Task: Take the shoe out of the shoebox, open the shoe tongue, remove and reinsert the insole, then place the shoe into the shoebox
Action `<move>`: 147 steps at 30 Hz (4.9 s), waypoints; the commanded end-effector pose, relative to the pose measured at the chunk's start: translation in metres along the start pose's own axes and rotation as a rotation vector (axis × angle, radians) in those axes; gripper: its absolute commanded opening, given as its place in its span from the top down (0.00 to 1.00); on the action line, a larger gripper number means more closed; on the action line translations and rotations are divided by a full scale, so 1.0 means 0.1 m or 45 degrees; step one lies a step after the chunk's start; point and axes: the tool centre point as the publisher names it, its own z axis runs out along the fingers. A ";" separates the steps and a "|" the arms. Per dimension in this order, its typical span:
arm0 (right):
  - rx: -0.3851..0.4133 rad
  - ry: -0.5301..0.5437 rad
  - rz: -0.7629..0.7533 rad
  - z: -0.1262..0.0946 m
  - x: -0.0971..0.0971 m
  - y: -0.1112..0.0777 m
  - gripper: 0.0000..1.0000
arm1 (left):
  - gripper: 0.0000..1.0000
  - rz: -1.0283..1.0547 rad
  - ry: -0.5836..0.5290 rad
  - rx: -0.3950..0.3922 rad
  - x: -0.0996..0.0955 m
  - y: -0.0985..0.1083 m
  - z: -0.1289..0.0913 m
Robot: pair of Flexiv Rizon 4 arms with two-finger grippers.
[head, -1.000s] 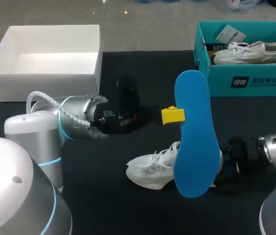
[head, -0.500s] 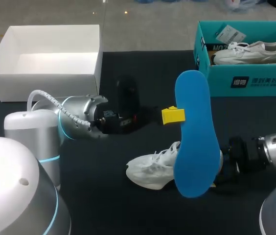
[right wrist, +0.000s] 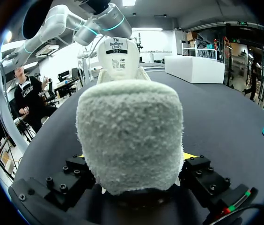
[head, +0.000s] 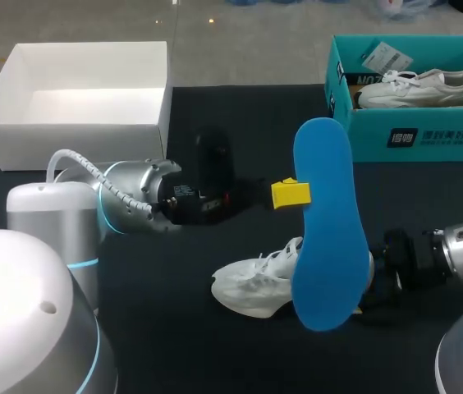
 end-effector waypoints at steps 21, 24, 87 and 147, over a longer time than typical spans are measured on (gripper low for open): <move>0.003 -0.004 -0.001 0.00 0.01 0.00 1.00 | 1.00 0.000 -0.001 0.000 0.00 0.00 0.00; 0.003 -0.004 -0.001 0.00 0.01 0.00 1.00 | 1.00 0.000 -0.001 0.000 0.00 0.00 0.00; 0.172 -0.012 -0.030 -0.30 -0.13 0.14 0.00 | 1.00 -0.043 -0.031 -0.003 0.47 -0.05 0.14; 1.164 -0.082 -0.124 -0.94 -0.11 0.73 0.00 | 1.00 -0.043 -0.031 -0.003 0.47 -0.05 0.14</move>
